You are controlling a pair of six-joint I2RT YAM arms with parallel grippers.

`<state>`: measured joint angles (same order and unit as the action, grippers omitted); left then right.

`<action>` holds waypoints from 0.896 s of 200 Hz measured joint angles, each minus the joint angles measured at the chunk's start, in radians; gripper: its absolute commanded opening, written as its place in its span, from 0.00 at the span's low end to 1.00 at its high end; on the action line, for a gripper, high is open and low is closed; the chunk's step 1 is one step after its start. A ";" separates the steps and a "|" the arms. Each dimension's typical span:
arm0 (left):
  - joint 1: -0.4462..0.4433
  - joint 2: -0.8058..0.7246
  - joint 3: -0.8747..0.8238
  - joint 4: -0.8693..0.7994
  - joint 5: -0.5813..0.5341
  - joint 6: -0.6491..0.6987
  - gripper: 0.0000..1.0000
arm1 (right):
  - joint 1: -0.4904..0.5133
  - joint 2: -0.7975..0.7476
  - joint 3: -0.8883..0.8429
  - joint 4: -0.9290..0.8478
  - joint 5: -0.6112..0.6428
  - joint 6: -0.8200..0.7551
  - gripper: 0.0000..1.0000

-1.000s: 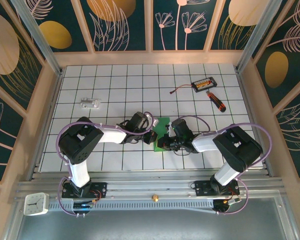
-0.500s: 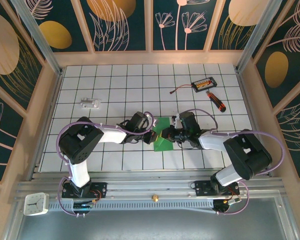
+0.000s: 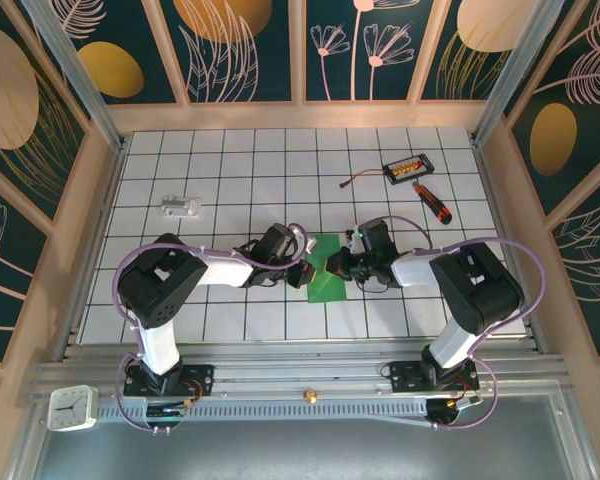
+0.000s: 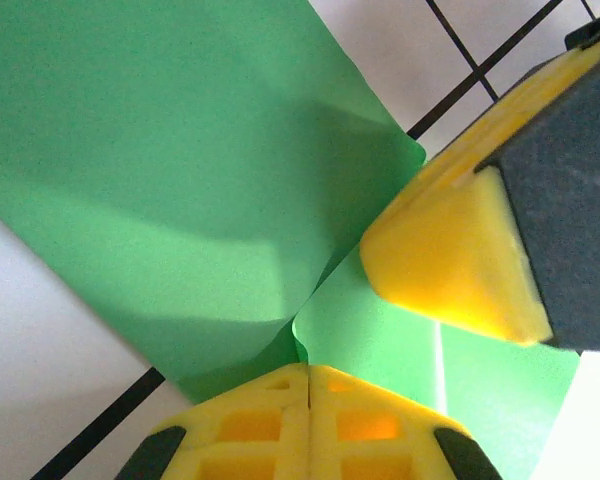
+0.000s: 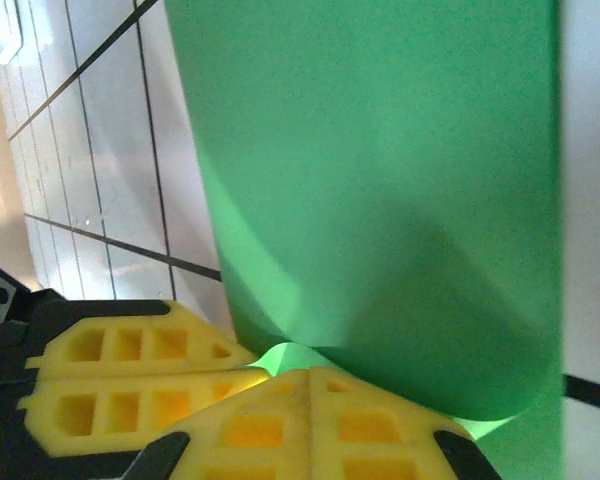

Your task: Fold a paper plane with a square sheet of paper (pick it up from the middle)

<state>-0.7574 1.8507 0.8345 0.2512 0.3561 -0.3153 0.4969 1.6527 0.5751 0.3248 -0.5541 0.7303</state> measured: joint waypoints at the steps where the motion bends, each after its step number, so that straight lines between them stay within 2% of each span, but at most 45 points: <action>1: 0.000 0.000 0.000 0.000 0.000 0.000 0.00 | 0.000 0.000 0.000 0.000 0.000 0.000 0.00; 83: 0.000 0.002 0.007 -0.006 -0.002 0.000 0.00 | -0.015 0.024 -0.008 0.011 -0.024 -0.044 0.00; 115: -0.001 0.000 0.018 -0.020 -0.013 0.000 0.22 | -0.016 0.024 -0.010 0.011 -0.024 -0.053 0.00; 136: -0.002 -0.023 0.018 -0.040 -0.036 -0.013 0.33 | -0.017 0.024 -0.010 0.013 -0.024 -0.056 0.00; 158: 0.000 -0.084 -0.003 -0.048 -0.059 -0.049 0.37 | -0.017 0.024 -0.013 0.017 -0.024 -0.061 0.00; 179: 0.002 -0.198 -0.066 -0.034 -0.064 -0.107 0.35 | -0.018 0.024 -0.015 0.020 -0.024 -0.063 0.00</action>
<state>-0.7559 1.6527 0.7681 0.2176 0.2924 -0.4225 0.4793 1.6768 0.5602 0.3450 -0.5785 0.6670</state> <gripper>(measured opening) 0.374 0.057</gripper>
